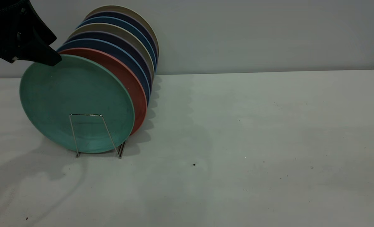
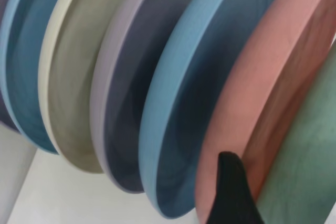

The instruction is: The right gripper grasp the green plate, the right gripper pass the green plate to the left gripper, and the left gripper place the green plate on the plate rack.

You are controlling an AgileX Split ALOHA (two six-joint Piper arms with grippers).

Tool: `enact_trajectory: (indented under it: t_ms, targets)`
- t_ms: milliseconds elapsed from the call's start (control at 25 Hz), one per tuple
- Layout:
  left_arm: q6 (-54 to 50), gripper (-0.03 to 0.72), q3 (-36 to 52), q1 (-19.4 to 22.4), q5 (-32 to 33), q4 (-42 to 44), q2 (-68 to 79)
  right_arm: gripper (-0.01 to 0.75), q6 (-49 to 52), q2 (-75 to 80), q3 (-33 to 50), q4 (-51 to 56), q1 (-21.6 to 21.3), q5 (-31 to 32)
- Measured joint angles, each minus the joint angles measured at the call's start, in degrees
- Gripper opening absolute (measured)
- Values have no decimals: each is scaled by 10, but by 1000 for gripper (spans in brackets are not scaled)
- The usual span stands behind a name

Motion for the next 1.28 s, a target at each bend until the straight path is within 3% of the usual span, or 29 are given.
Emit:
enact_trajectory:
  t_ms: [680,1000,1280]
  targets:
    - [-68,532,0,0,70,53,-33,445,9,-1,0,-11,0,10]
    - [-319,532,0,0,199,166,-221,445,112,-83,1,-115,0,59]
    - [-541,532,0,0,315,179,-355,445,202,-176,46,-190,0,63]
